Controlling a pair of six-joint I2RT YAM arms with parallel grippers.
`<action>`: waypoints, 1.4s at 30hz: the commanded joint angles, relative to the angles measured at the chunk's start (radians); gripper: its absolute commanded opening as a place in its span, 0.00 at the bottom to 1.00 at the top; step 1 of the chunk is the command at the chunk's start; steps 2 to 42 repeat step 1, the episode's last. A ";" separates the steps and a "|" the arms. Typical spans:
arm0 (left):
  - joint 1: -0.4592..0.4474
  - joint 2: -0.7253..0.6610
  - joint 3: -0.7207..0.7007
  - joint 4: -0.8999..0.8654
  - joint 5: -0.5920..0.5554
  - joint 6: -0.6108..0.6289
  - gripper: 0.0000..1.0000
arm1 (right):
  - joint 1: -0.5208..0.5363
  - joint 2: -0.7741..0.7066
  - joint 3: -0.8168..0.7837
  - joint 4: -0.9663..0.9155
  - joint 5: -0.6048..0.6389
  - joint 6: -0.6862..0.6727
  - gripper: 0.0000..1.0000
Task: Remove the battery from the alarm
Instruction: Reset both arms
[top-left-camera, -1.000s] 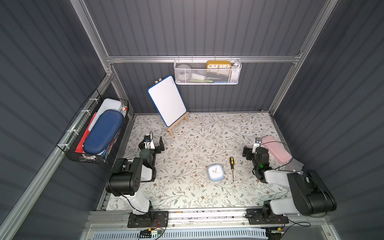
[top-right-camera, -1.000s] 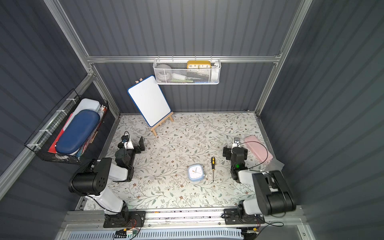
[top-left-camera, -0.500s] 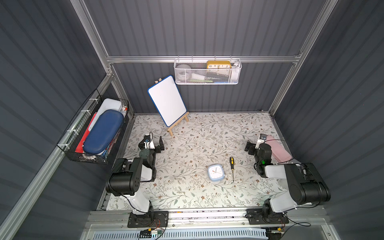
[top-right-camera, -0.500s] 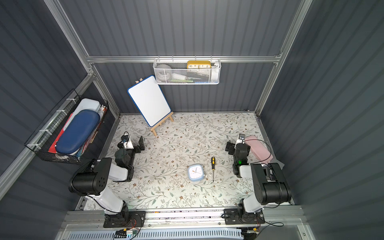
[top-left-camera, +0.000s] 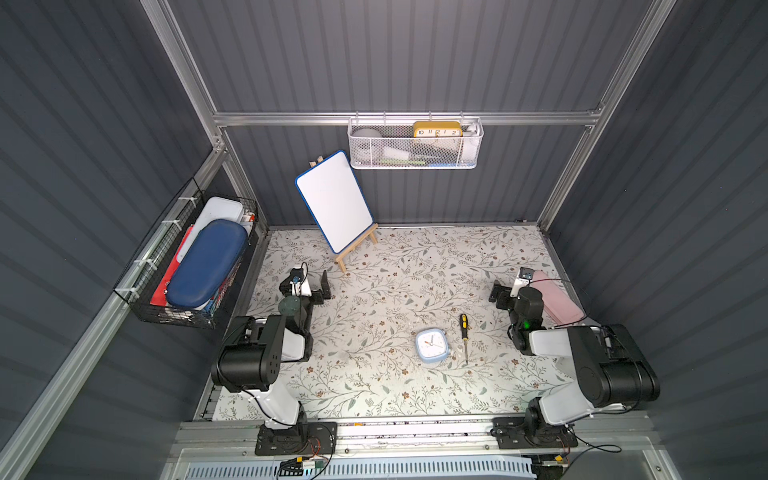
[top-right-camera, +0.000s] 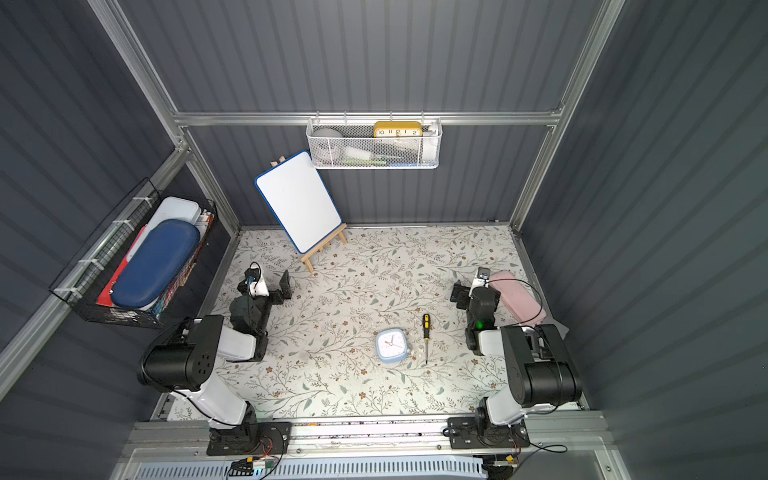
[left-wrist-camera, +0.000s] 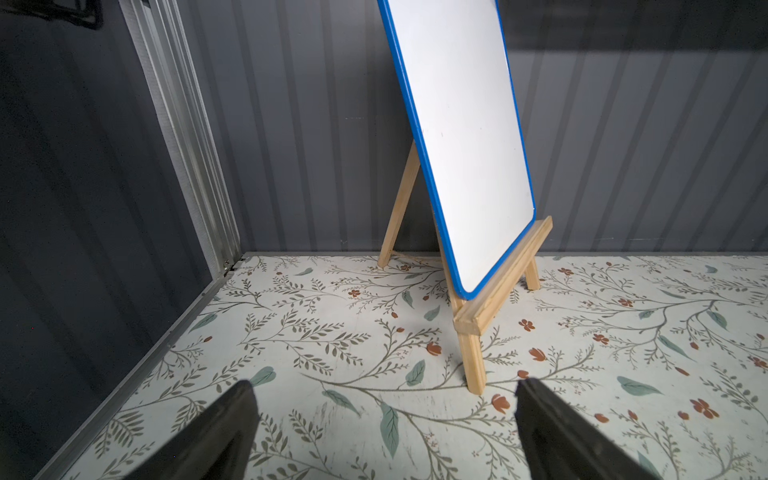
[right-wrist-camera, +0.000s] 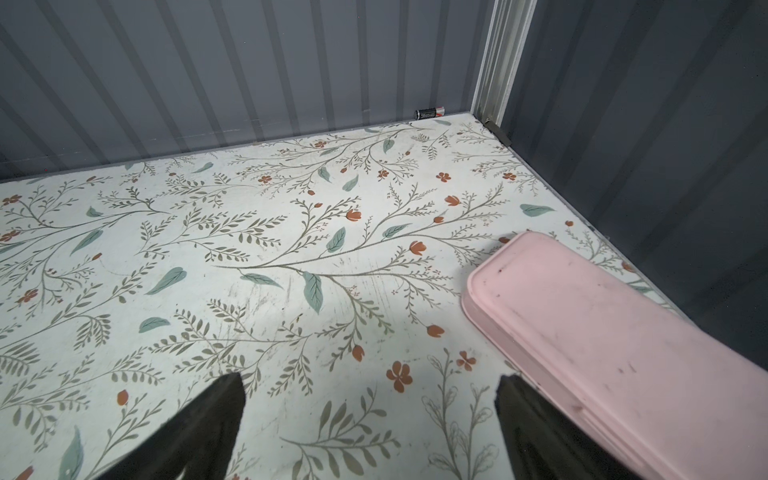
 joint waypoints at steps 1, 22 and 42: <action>-0.003 -0.012 -0.004 0.029 0.012 0.025 0.99 | 0.000 0.010 -0.010 0.017 -0.001 0.010 0.99; -0.003 -0.012 -0.004 0.029 0.012 0.025 0.99 | 0.000 0.010 -0.010 0.017 -0.001 0.010 0.99; -0.003 -0.012 -0.004 0.029 0.012 0.025 0.99 | 0.000 0.010 -0.010 0.017 -0.001 0.010 0.99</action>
